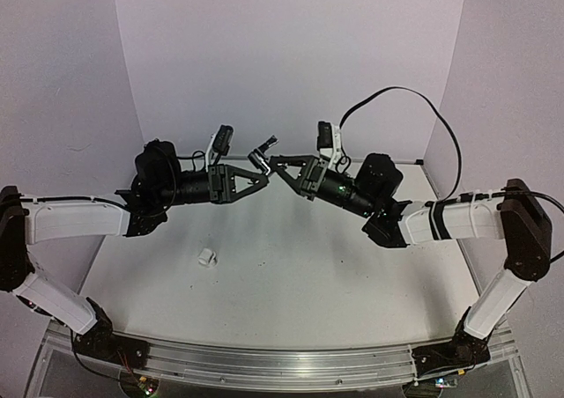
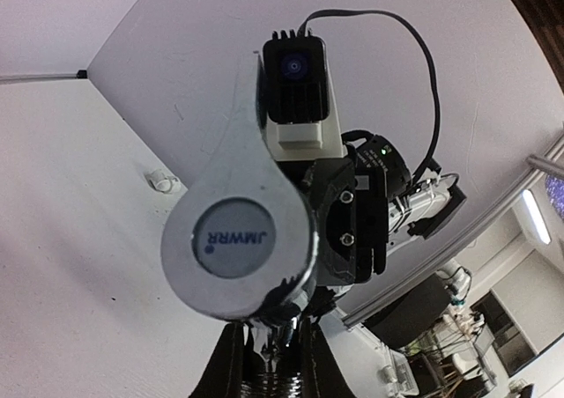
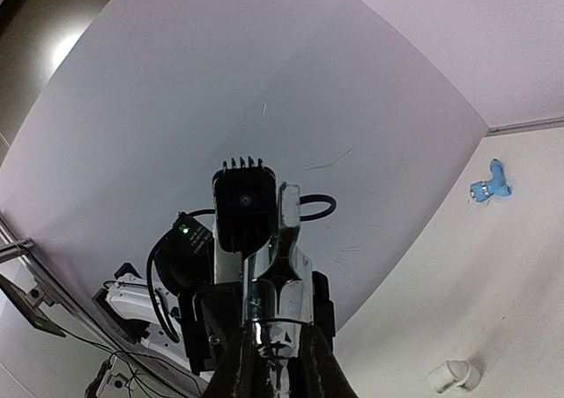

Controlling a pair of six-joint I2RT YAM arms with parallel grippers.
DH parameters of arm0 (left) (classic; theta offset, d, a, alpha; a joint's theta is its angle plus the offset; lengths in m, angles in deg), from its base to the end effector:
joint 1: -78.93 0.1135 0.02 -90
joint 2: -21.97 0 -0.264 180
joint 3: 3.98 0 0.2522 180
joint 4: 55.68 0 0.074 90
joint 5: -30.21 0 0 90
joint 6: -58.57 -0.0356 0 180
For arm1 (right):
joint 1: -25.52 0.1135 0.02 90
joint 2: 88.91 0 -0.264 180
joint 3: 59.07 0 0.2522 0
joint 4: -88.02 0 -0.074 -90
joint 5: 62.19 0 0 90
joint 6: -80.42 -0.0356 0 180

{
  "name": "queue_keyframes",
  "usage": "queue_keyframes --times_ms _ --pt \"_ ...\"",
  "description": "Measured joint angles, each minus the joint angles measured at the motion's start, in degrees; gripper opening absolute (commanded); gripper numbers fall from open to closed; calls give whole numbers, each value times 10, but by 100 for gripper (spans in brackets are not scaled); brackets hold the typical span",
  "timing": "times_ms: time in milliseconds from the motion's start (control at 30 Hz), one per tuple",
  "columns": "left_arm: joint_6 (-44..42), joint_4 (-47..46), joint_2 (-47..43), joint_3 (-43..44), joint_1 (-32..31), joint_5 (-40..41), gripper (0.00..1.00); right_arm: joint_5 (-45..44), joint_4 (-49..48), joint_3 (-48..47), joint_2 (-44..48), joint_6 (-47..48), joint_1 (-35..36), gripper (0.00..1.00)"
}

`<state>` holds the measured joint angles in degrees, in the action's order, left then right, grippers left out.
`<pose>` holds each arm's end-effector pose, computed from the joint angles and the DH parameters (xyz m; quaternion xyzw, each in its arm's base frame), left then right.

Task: Install the water faucets
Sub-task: Pass from the right arm to the left, then pass from the left arm to the right

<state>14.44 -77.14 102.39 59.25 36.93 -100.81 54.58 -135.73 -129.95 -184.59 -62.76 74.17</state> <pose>0.2204 -0.2299 0.3068 0.2351 0.6455 -0.6480 0.3290 0.2358 0.2922 0.3048 -0.1659 0.5723 0.6994 0.3948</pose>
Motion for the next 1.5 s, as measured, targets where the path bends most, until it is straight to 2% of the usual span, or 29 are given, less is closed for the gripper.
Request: queue_keyframes --times_ms 67,133,167,267,400,467,533,633,833,967,1067,1100,1167,1200,1267,1433,1500 --pt "-1 -5 0 0 0 0 0 0 -3 0 0 1 0 39" --pt "-5 -5 0 0 0 -7 0 1 1 0 0 6 0 84" --pt "-11 -5 0 0 0 -14 0 3 10 -1 1 13 0 96" --pt "-42 15 0 1 1 -45 0 19 70 -1 9 46 -6 98" --pt "-109 104 -1 20 2 -88 0 89 163 -5 29 98 -33 98" --pt "-132 136 0 32 3 -111 0 142 198 -15 35 115 -48 97" --pt "-151 160 4 46 4 -130 0 200 230 -35 32 129 -60 88" --pt "-168 178 10 57 4 -144 0 266 260 -79 14 137 -62 81" --pt "-181 204 13 57 4 -130 0 313 274 -101 -8 137 -44 64" --pt "-186 210 13 57 4 -113 0 307 279 -109 -18 141 -28 39" --pt "-191 216 12 57 3 -112 0 297 286 -110 -23 138 -27 16" --pt "-193 220 12 58 3 -113 0 292 289 -110 -24 134 -28 13" --pt "-194 229 12 59 4 -109 0 284 292 -110 -25 132 -28 14" --pt "-195 230 12 59 4 -107 0 280 291 -110 -26 132 -28 23" --pt "-199 233 12 60 4 -107 0 278 291 -110 -26 132 -28 32" --pt "-208 245 12 67 4 -108 0 273 285 -110 -26 128 -26 17" --pt "-210 249 12 70 5 -108 0 269 283 -110 -26 127 -26 1"
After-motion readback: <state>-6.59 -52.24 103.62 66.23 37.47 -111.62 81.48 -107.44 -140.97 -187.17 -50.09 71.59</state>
